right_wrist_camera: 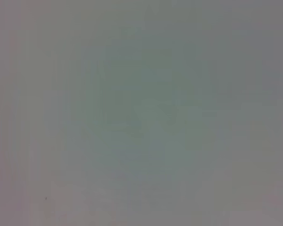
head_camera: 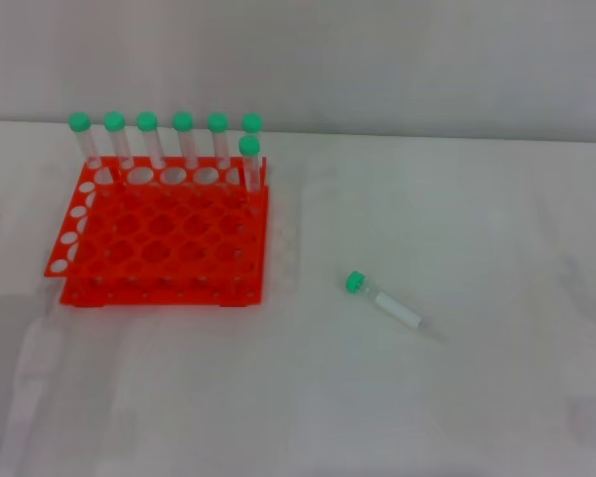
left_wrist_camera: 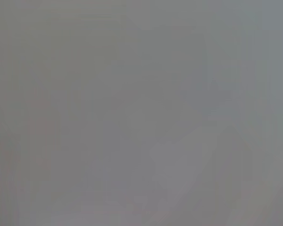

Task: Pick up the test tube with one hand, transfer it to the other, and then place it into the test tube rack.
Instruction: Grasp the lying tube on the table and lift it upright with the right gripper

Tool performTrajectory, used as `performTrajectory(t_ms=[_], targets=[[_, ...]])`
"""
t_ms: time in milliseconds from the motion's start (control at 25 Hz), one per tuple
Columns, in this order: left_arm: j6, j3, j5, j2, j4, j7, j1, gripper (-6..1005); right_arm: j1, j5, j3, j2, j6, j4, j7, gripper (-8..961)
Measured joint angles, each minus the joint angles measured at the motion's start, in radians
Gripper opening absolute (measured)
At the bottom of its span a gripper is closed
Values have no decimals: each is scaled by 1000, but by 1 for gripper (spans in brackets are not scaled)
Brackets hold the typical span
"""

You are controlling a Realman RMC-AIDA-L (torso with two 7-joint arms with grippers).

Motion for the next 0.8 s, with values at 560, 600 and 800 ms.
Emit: performTrajectory(t_ms=[560,600,800], targets=[[1,1,8,0,0,0,2,889,-2,-1,-6,0,-4,1,0,843],[1,2,8,0,0,0,3,889,-2,-1,-8,0,-4,1,0,843],[-2,3,8,0,1,0,7,888,-2,-9,-11,0,-1,1,28,843]])
